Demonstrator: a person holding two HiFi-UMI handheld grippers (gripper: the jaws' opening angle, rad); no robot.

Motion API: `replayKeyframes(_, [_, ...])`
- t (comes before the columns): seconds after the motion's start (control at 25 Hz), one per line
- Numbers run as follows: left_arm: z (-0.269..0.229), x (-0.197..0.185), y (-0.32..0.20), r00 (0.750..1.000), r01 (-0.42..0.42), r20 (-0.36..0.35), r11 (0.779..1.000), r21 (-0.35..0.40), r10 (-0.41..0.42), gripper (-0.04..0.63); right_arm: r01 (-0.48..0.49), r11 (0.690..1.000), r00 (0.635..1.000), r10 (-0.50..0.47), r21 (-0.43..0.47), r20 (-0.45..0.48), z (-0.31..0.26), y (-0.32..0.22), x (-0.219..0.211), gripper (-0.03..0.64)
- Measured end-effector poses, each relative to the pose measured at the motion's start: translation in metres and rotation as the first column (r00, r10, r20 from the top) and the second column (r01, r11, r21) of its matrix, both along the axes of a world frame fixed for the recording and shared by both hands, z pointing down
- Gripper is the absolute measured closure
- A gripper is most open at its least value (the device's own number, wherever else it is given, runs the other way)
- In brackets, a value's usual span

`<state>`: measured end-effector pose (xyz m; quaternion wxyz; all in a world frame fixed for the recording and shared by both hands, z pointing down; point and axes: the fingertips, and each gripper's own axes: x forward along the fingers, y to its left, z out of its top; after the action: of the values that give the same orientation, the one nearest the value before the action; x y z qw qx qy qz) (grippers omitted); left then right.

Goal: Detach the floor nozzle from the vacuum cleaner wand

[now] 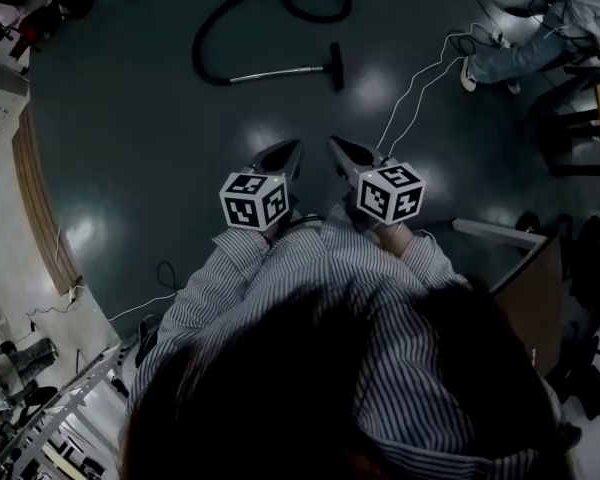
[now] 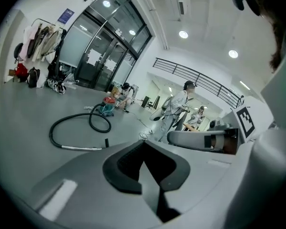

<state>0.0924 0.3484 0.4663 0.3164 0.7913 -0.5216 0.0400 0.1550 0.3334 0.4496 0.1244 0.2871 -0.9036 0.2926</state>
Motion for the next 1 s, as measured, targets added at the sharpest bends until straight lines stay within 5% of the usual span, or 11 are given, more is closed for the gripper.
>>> replayKeyframes(0.44, [0.031, -0.027, -0.08, 0.999, 0.035, -0.034, 0.998, -0.05, -0.037, 0.588, -0.055, 0.996, 0.998, 0.052, -0.073, -0.041, 0.035, -0.073, -0.001, 0.615])
replayKeyframes(0.72, [0.017, -0.098, -0.195, 0.999, 0.021, -0.042, 0.999, -0.028, -0.022, 0.588, -0.115, 0.992, 0.993, 0.113, -0.055, -0.04, 0.028, -0.185, -0.06, 0.615])
replayKeyframes(1.0, [-0.003, -0.147, -0.309, 0.995, -0.101, 0.021, 0.995, -0.003, 0.101, 0.588, -0.196, 0.98, 0.981, 0.196, -0.041, -0.005, 0.013, -0.302, -0.113, 0.615])
